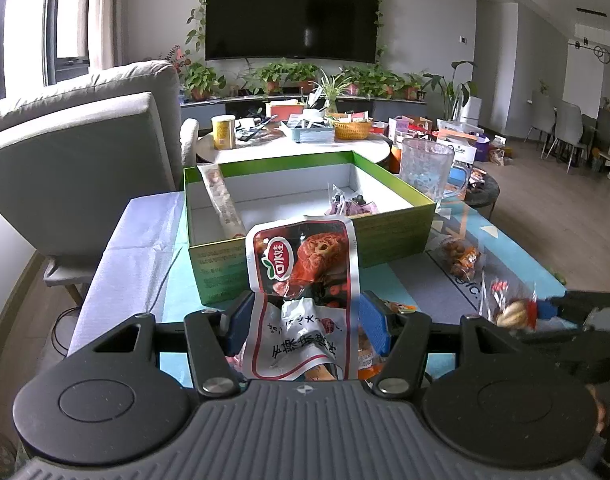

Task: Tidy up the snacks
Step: 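Carry the pouch with left tool while right tool carries the cookie bag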

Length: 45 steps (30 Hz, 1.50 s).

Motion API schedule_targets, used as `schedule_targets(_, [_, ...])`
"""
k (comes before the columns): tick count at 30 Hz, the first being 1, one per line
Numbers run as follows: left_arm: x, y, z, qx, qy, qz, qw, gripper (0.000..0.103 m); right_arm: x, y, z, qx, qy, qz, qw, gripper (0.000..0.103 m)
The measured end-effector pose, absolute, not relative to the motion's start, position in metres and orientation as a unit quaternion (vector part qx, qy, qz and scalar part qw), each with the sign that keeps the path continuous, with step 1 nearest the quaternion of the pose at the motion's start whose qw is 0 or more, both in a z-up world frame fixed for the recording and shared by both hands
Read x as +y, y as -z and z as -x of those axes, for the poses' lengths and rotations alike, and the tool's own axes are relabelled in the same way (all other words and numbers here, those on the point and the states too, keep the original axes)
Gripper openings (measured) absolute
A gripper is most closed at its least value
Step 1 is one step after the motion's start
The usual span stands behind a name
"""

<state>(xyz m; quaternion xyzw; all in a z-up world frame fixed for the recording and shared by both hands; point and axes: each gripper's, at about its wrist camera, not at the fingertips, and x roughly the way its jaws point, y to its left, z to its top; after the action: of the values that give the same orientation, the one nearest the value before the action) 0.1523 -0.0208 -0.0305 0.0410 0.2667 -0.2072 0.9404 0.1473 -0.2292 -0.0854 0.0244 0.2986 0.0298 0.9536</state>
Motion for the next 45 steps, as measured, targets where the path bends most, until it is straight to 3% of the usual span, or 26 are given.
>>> schedule_targets(16, [-0.029, -0.001, -0.185, 0.215, 0.195, -0.04, 0.956, 0.054, -0.215, 0.015, -0.199, 0.167, -0.071, -0.039, 0.983, 0.045])
schedule_targets(25, [-0.04, -0.011, -0.232, 0.201, 0.182, -0.028, 0.962, 0.054, -0.214, 0.0, -0.233, 0.136, -0.081, -0.037, 0.987, 0.045])
schedule_targets(32, [-0.038, 0.008, -0.244, 0.226, 0.185, -0.022, 0.956, 0.054, -0.242, 0.035, -0.217, 0.22, -0.098, -0.046, 0.97, 0.046])
schedule_targets(38, [-0.04, 0.015, -0.254, 0.242, 0.186, -0.013, 0.952, 0.054, -0.229, 0.071, -0.214, 0.277, -0.116, 0.012, 0.954, 0.046])
schedule_targets(45, [-0.036, 0.021, -0.263, 0.247, 0.179, -0.02, 0.952, 0.054, -0.212, 0.081, -0.244, 0.322, -0.083, -0.037, 0.942, 0.046])
